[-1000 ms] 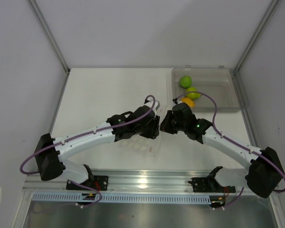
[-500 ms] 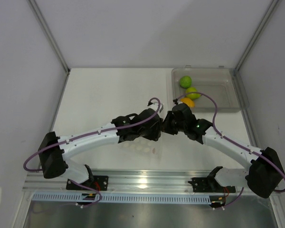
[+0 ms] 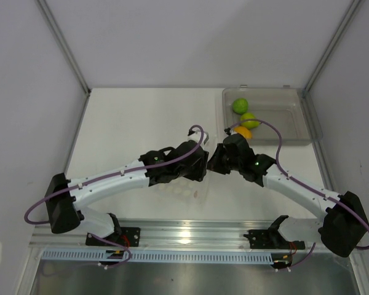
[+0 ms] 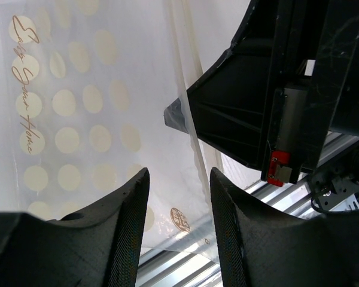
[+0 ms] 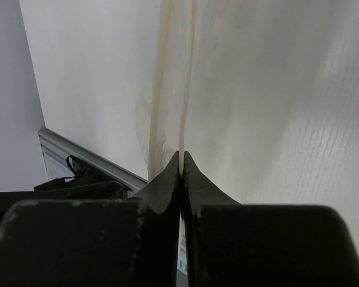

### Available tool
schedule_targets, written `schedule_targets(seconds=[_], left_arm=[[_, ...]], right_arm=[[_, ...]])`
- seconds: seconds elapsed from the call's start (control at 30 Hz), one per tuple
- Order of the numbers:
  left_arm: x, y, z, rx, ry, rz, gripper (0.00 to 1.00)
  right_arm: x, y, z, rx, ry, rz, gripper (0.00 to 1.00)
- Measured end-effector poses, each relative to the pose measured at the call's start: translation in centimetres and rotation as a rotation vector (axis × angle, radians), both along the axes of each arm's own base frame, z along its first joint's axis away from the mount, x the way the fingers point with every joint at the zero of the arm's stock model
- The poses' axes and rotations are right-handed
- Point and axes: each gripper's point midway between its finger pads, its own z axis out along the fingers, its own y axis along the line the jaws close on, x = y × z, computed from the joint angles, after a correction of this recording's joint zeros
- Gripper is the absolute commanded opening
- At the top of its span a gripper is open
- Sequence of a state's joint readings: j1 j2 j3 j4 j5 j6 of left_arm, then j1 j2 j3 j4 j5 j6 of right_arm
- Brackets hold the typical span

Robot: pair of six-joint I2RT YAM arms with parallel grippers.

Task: Place the food in the zip-top bag and seal the zipper
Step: Open the zipper of the food storage bag at the center of the board.

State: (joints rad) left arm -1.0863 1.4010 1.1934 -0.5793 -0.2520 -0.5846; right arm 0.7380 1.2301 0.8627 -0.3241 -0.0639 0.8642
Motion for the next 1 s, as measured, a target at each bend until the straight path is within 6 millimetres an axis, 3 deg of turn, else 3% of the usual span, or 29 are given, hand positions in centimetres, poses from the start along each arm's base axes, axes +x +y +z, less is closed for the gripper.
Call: schedule_targets(seconds=[0.67, 0.83, 1.0], left_arm=[[0.1, -0.2, -1.2, 0.031, 0.017, -0.001, 0.48], [0.2, -0.2, -2.2, 0.06, 0.023, 0.004, 0.41], [0.9, 0.2, -3.0, 0.111, 0.009, 0.028, 0.28]], right_arm=[[0.0, 0.0, 0.1, 0.003, -0.003, 0.001, 0.0], [-0.1, 0.0, 0.2, 0.004, -0.004, 0.002, 0.0], [-0.1, 0.0, 0.4, 0.007, -0.009, 0.001, 0.0]])
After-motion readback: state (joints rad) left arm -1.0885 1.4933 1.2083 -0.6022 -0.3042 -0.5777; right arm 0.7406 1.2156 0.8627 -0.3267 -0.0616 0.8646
